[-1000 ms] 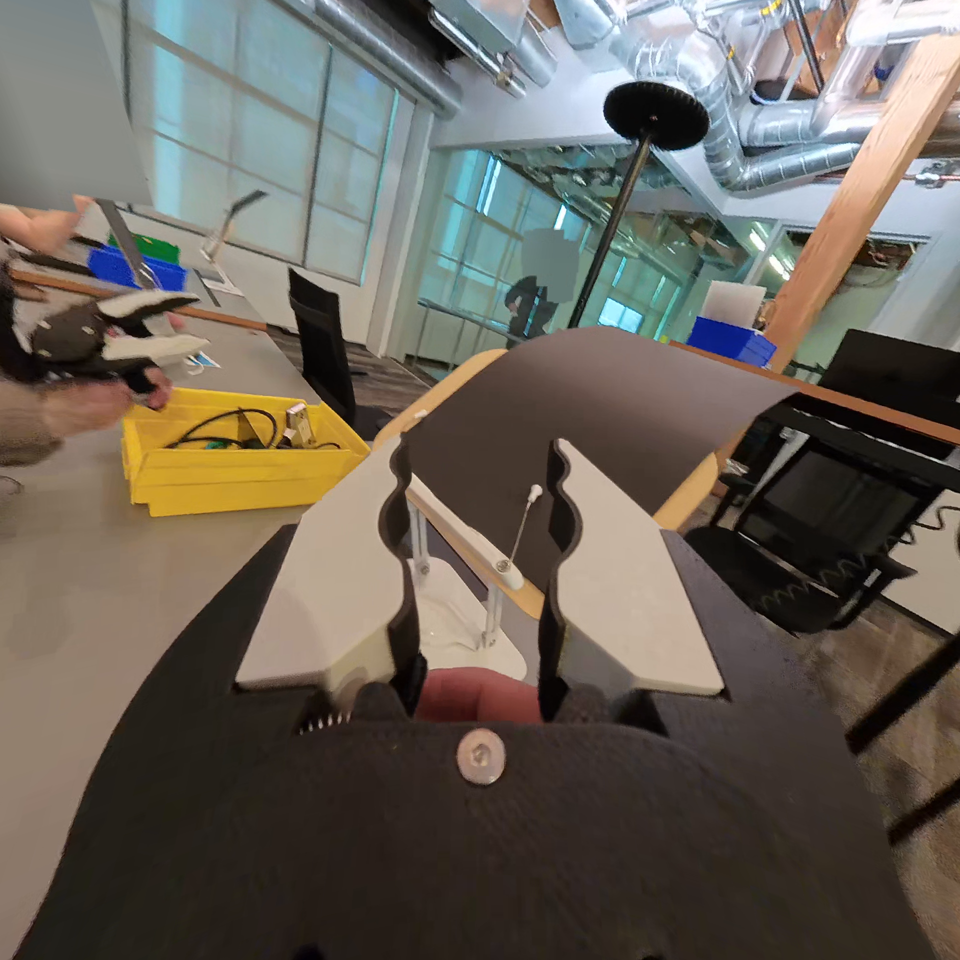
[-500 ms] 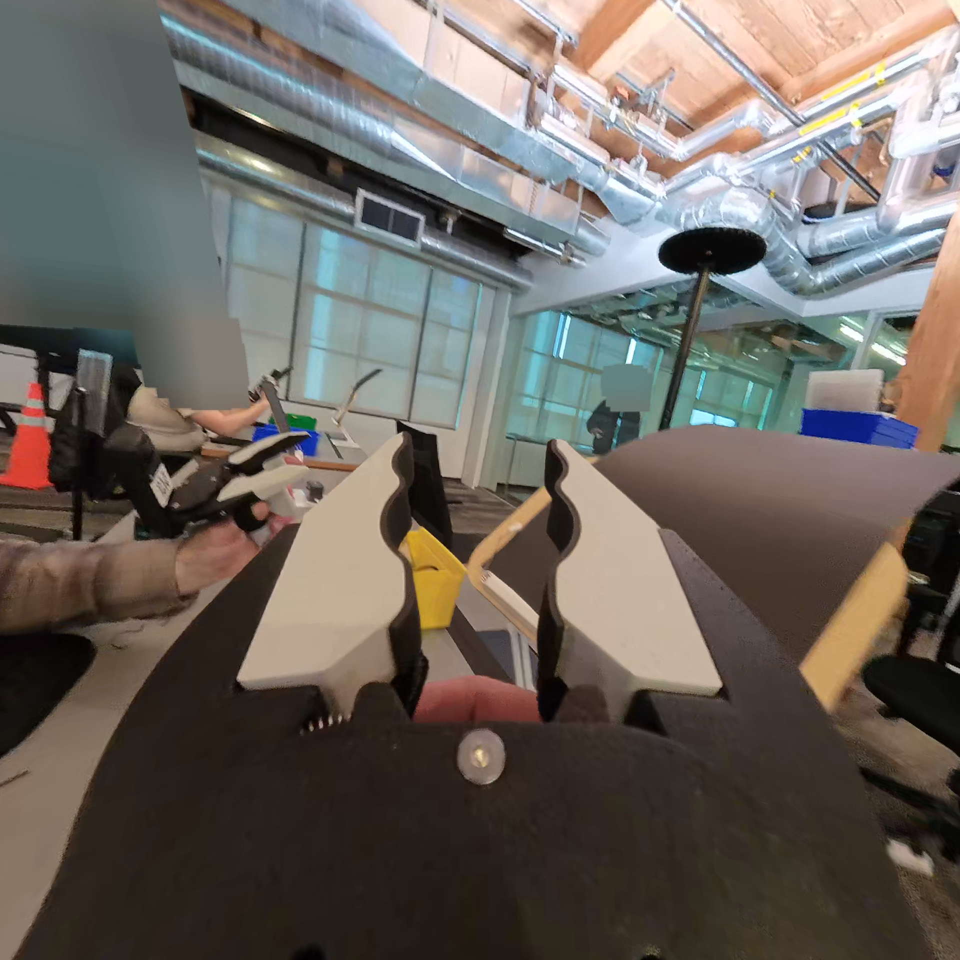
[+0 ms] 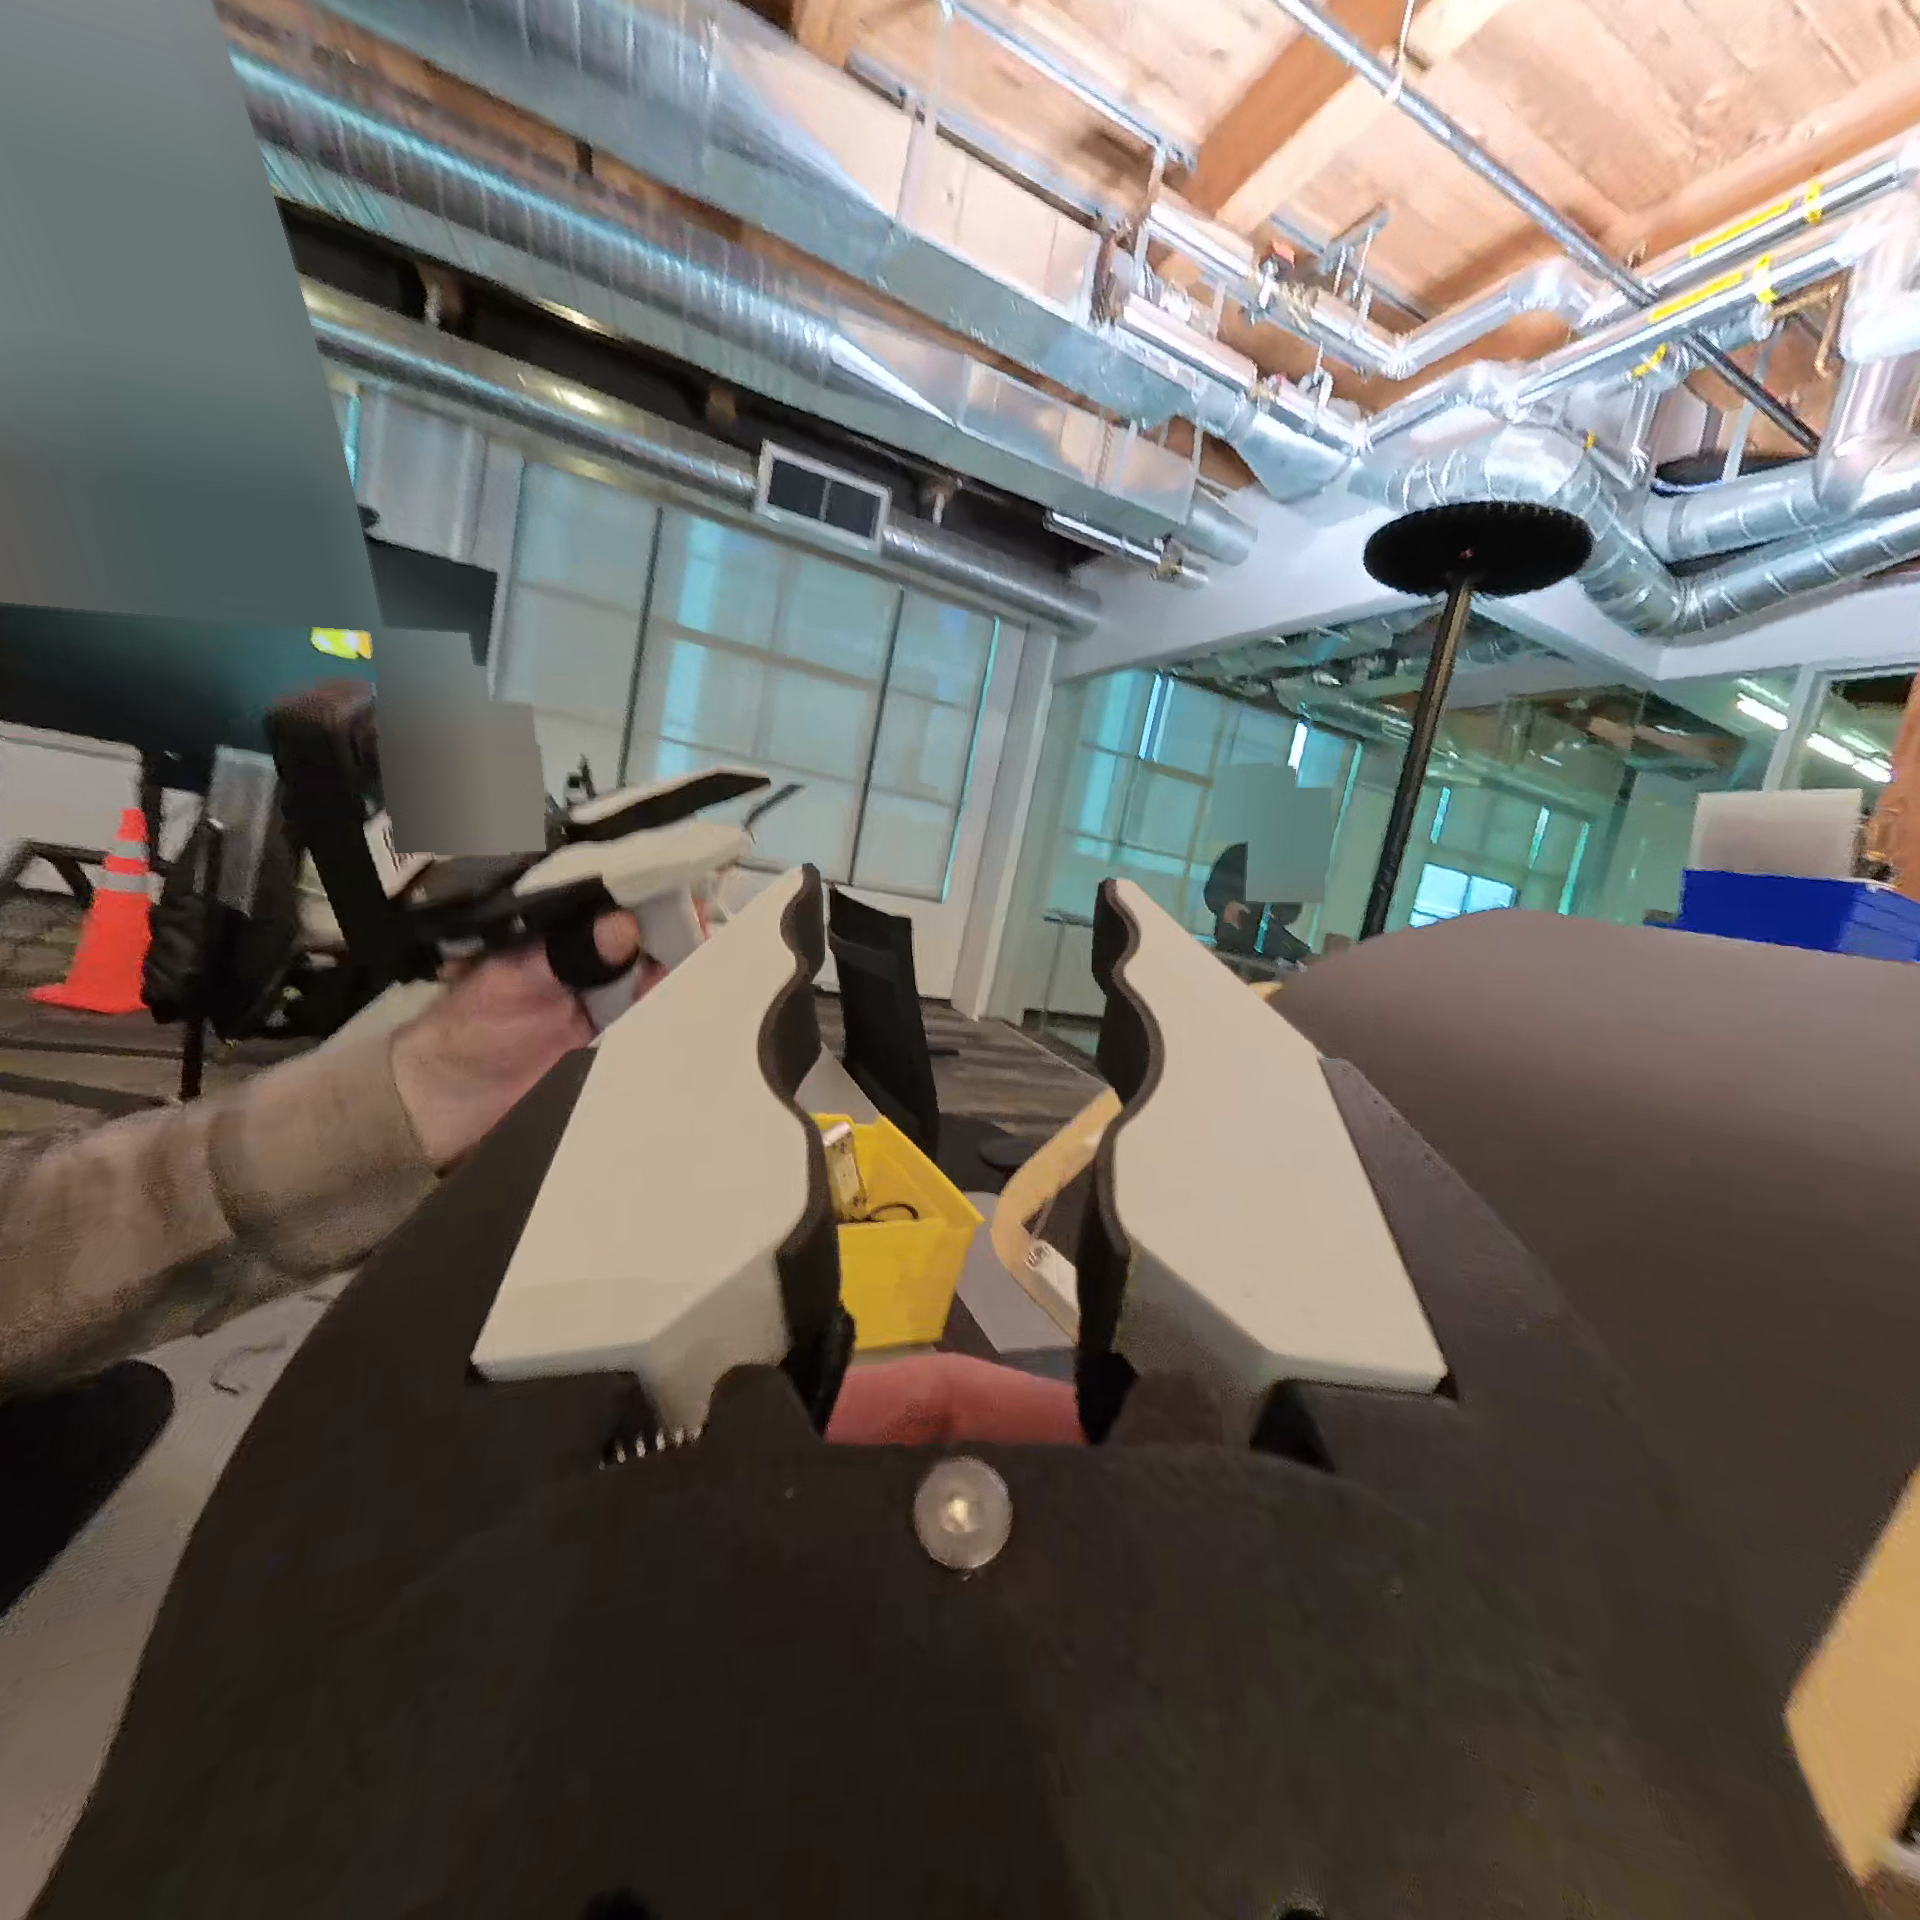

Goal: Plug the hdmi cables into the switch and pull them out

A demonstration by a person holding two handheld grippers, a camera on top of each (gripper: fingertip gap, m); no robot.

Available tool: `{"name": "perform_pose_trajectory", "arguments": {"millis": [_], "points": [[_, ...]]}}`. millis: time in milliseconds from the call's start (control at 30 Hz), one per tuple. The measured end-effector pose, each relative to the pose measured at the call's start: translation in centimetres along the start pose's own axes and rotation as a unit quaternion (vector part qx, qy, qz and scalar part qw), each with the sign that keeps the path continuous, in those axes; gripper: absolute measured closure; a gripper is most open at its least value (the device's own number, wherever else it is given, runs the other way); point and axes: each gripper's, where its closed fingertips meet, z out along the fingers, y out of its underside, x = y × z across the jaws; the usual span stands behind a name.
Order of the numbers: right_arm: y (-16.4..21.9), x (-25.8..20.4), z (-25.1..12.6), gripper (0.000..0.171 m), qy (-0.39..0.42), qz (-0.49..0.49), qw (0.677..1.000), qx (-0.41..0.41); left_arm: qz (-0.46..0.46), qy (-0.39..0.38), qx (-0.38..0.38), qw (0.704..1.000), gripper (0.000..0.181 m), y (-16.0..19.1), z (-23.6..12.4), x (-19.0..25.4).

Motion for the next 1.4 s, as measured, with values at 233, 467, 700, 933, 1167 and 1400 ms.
{"name": "perform_pose_trajectory", "arguments": {"millis": [233,467,700,933,1167,1400], "points": [[2.2,0.6,0.3,0.121,0.017,-0.021,0.998,-0.052,-0.021,-0.023,-0.056,0.998,0.138,3.7,-1.4,-4.4],[6.9,1.0,1.6,0.116,0.035,-0.037,0.99,-0.13,-0.067,0.043,-0.106,0.991,0.132,6.0,-0.7,-2.5],[10.5,0.1,3.0,0.108,0.025,-0.041,0.983,-0.177,-0.07,0.081,-0.14,0.984,0.109,7.4,-0.3,-0.7],[12.8,-0.4,3.4,0.11,0.014,-0.051,0.976,-0.212,-0.1,0.099,-0.208,0.968,0.117,8.3,-3.0,-4.1],[14.4,-1.0,3.6,0.113,0.002,-0.037,0.973,-0.228,-0.061,0.02,-0.354,0.933,0.127,15.3,-7.7,-10.5],[16.4,-0.9,3.4,0.114,0.001,-0.038,0.964,-0.262,-0.032,0.032,-0.495,0.868,0.136,23.0,-12.3,-11.7]]}}
